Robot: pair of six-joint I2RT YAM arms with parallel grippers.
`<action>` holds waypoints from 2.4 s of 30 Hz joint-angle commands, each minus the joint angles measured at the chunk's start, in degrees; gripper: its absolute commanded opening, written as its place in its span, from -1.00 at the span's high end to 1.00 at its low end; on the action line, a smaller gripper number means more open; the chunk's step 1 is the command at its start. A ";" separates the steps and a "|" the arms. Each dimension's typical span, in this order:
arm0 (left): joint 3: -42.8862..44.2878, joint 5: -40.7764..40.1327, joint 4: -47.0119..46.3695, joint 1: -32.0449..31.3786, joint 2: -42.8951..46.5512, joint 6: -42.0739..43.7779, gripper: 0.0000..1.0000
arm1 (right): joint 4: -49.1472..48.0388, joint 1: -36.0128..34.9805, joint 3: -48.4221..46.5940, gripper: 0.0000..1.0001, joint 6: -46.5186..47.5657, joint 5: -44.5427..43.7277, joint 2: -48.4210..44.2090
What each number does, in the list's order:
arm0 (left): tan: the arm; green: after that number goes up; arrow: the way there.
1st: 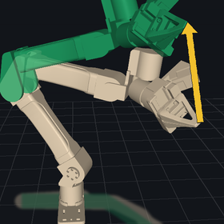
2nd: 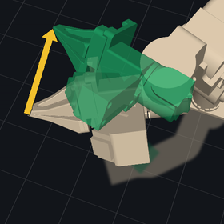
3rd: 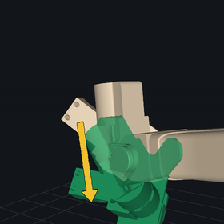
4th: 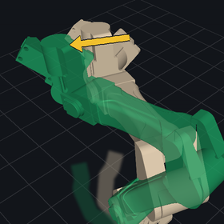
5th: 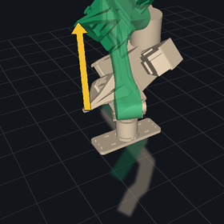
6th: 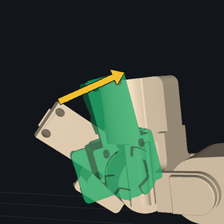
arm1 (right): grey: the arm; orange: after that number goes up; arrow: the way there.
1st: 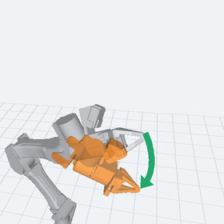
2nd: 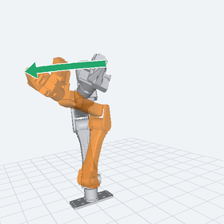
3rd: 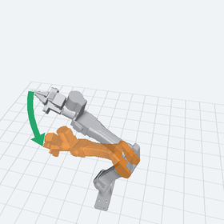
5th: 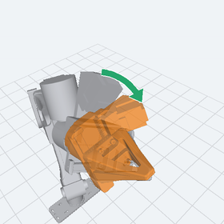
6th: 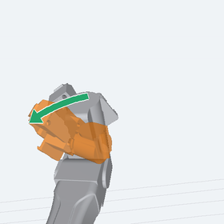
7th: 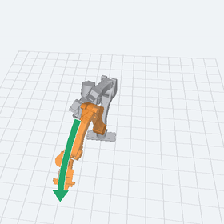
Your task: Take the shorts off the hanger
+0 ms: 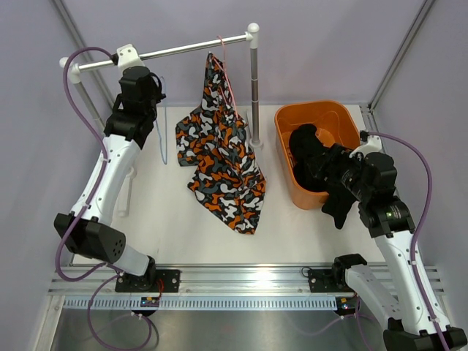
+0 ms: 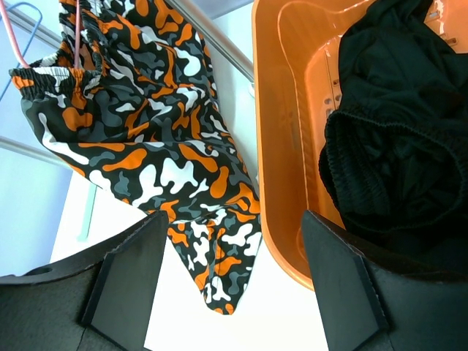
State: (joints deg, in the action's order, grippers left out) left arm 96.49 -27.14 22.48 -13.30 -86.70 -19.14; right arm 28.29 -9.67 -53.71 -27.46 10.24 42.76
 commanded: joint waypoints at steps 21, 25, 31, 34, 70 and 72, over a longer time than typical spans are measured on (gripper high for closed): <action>-8.07 -0.19 3.62 -1.90 18.04 -2.40 -0.20 | 0.88 0.27 0.63 -0.62 -0.05 1.19 -2.33; -8.16 -3.79 3.36 -6.63 21.21 0.49 -0.21 | 1.06 0.27 0.72 -0.63 -0.13 0.92 -2.60; -6.31 -4.51 2.57 -14.55 22.62 3.39 -0.19 | 1.50 0.27 0.98 -0.63 -0.14 0.66 -2.95; -6.14 -6.59 -0.24 -21.12 21.92 6.55 -0.18 | 1.68 0.27 1.24 -0.62 -0.14 0.48 -3.04; 30.17 -23.23 -5.95 -26.61 -25.10 14.04 -0.18 | 1.94 0.27 4.67 -0.65 3.29 -1.80 -1.37; 30.25 -22.35 -7.01 -25.46 -25.36 13.95 -0.14 | 1.85 0.27 4.76 -0.65 3.56 -1.71 -0.93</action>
State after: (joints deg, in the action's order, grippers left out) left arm 125.97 -49.91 18.35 -40.07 -112.49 -3.14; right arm 31.55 -9.67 -48.60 -25.26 8.49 41.43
